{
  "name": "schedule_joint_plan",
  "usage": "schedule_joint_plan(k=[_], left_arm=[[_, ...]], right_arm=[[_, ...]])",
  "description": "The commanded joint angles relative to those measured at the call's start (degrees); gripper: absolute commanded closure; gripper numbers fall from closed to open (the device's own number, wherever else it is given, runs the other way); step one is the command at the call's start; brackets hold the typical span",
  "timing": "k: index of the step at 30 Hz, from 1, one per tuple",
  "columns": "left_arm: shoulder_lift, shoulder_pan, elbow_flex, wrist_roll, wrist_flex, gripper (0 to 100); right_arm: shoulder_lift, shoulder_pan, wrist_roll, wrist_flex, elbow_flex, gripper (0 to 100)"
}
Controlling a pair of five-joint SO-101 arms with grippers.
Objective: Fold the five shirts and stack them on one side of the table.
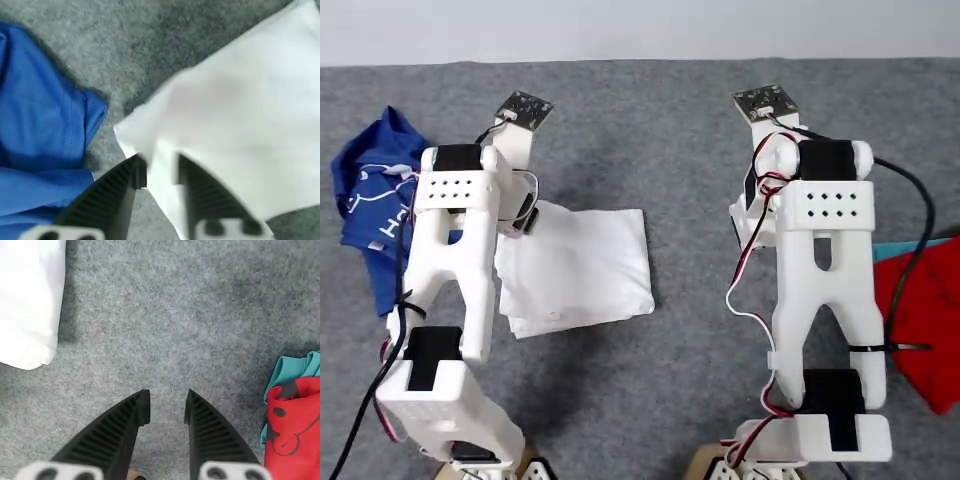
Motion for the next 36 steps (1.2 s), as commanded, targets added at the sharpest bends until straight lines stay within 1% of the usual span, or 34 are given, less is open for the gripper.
schedule_joint_plan(k=[1,3,8,11,13,16,18,19,22,28,32,36], left_arm=[[-0.35,-1.23,-3.38,-0.44,2.37,79],[-0.35,-2.55,-5.85,-2.46,4.31,79],[-0.35,-5.27,-15.52,-3.25,10.02,79],[-0.35,-5.54,-19.56,-3.25,14.68,79],[-0.18,-4.04,-19.56,-2.90,17.05,82],[-0.35,-1.23,-14.99,-2.73,17.05,91],[0.00,0.97,-11.74,-1.23,17.05,98],[0.09,1.85,-9.98,-0.53,17.05,100],[-0.35,3.96,-5.23,1.05,14.95,100],[1.58,5.19,4.44,2.02,8.26,100],[4.48,6.07,9.10,1.93,7.74,100],[6.77,4.22,9.63,1.67,7.74,100]], right_arm=[[-2.07,0.48,-0.62,1.45,-0.18,87.3],[-2.07,0.48,-0.62,1.45,-0.18,87.3],[-2.07,-0.57,-0.62,1.45,-0.18,87.6],[-1.45,-4.79,-0.62,1.45,-0.18,87.7],[0.48,-8.22,-0.53,0.40,-0.18,87.7],[4.53,-11.56,-0.53,-1.98,-0.44,87.8],[6.55,-12.88,-0.53,-3.47,-0.53,87.8],[7.25,-13.14,-0.53,-4.09,-0.53,87.8],[8.75,-13.49,-0.62,-5.49,-0.53,87.8],[9.71,-12.88,-0.53,-5.93,-0.53,87.8],[9.89,-10.86,-0.53,-6.37,-0.53,87.8],[9.80,-8.66,-0.53,-6.64,-0.53,87.8]])
